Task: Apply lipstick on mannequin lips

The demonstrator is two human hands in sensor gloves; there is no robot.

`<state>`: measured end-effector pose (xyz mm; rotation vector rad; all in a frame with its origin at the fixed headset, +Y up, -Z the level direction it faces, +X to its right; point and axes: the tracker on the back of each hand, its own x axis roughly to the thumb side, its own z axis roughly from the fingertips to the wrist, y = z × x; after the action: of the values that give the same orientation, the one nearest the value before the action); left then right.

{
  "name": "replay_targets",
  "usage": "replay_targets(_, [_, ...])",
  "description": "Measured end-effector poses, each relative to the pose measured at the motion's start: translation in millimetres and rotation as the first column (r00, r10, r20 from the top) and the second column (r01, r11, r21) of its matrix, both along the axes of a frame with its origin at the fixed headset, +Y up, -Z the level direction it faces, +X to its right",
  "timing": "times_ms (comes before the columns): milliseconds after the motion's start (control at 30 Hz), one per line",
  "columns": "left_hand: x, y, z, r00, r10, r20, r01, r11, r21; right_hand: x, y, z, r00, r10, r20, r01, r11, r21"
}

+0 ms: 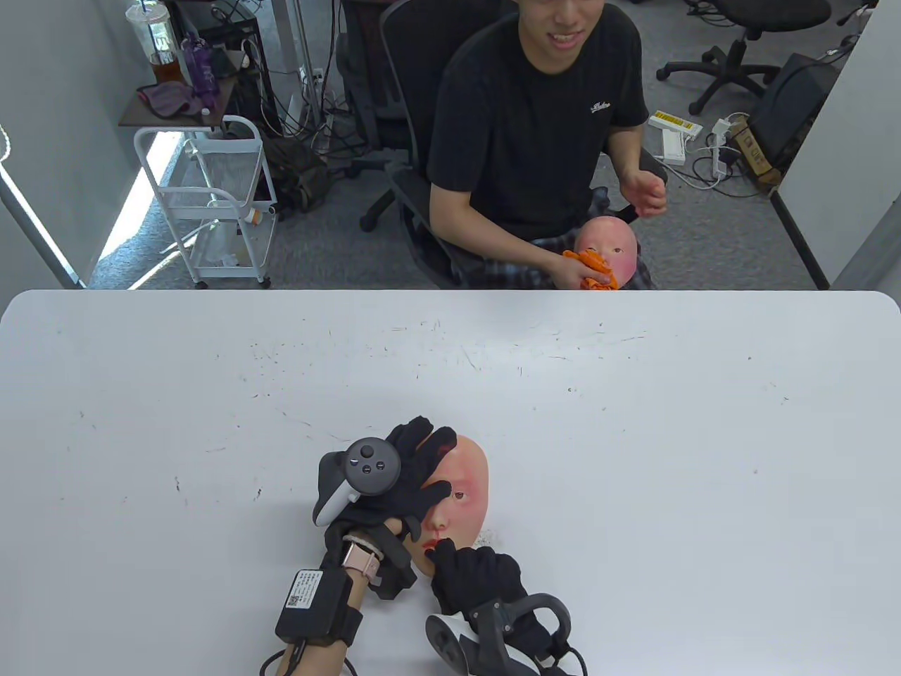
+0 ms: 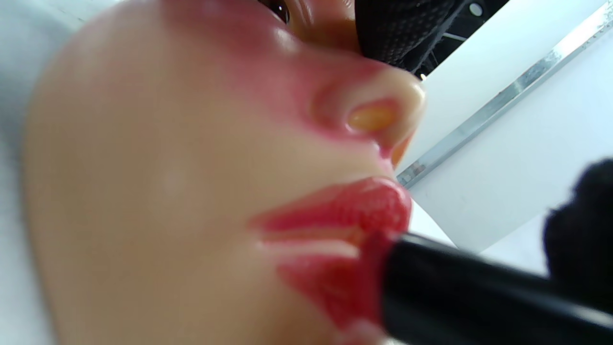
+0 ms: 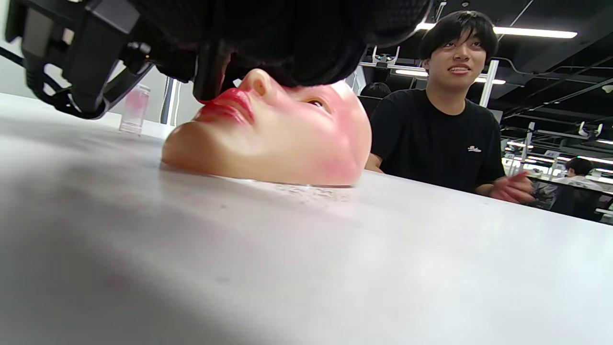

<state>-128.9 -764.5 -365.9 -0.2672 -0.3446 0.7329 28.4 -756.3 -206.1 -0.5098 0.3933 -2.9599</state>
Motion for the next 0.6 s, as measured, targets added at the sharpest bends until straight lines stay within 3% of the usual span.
replay_targets(167, [-0.1, 0.1, 0.0, 1.000, -0.001, 0.000, 0.001, 1.000, 0.000, 7.4, -0.8, -2.6, 1.000, -0.015, 0.025, 0.015, 1.000, -0.005])
replay_targets(400, [-0.2, -0.1, -0.1, 1.000, 0.003, 0.001, -0.003, 1.000, -0.001, -12.2, -1.9, -1.3, 1.000, 0.025, -0.017, -0.025, 1.000, -0.006])
replay_targets(600, [-0.2, -0.1, -0.1, 1.000, 0.005, 0.000, -0.005, 1.000, -0.002, 3.7, 0.1, 1.4, 1.000, 0.007, 0.018, -0.007, 1.000, 0.002])
